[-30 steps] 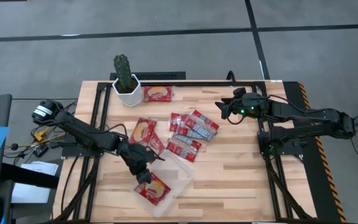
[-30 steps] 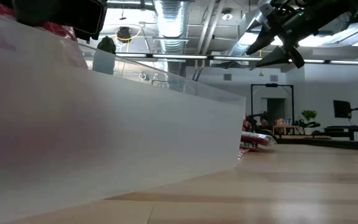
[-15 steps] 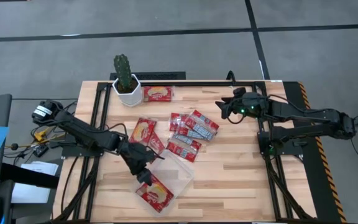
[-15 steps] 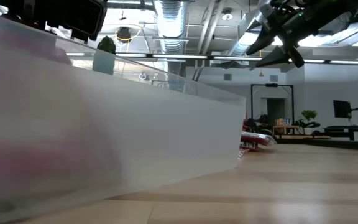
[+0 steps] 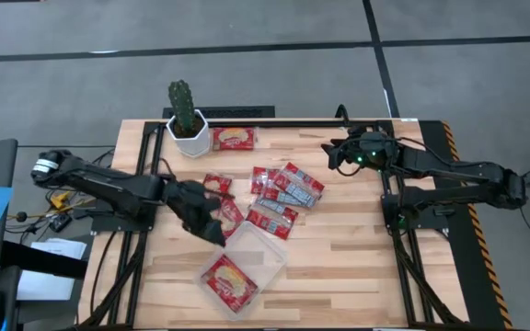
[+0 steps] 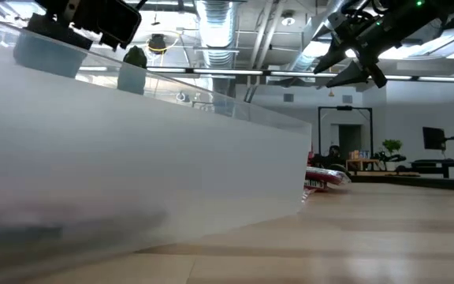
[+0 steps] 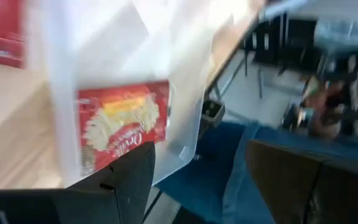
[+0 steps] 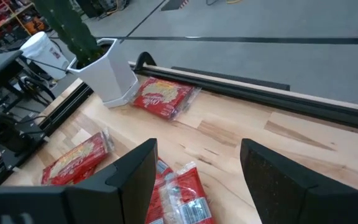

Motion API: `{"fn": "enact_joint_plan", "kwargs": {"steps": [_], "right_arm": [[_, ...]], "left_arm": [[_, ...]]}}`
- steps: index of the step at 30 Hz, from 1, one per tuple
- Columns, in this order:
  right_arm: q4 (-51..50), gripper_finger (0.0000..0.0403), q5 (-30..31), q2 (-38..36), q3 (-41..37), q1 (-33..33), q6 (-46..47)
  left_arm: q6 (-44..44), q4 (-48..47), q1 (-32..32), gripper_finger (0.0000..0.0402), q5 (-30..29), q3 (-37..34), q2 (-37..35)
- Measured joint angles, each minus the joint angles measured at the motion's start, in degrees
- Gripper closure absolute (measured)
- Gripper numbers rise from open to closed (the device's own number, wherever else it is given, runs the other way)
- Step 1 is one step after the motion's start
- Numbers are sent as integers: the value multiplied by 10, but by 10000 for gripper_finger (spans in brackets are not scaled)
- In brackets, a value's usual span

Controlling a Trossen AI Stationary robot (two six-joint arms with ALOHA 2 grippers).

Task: Sort popcorn bags into baskets
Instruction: Put the red popcorn bag into the transparent bin

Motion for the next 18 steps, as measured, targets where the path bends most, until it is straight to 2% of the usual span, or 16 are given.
{"fn": "enact_joint_plan", "kwargs": {"steps": [3, 6, 8, 10, 14, 18], "right_arm": [[-1, 148, 0, 0, 0, -1, 0], [-1, 148, 0, 0, 0, -2, 0], [-1, 148, 0, 0, 0, -2, 0], [-1, 148, 0, 0, 0, -2, 0], [-1, 148, 0, 0, 0, -2, 2], [-1, 148, 0, 0, 0, -1, 2]], "left_arm": [[-7, -92, 26, 165, -56, 0, -52], [-4, -200, 57, 165, -150, 0, -102], [1, -262, 74, 165, -210, 0, -124], [13, -304, 95, 165, -243, 0, -136], [43, -328, 144, 165, -245, -24, -139], [57, -287, 182, 165, -232, -81, -137]]}}
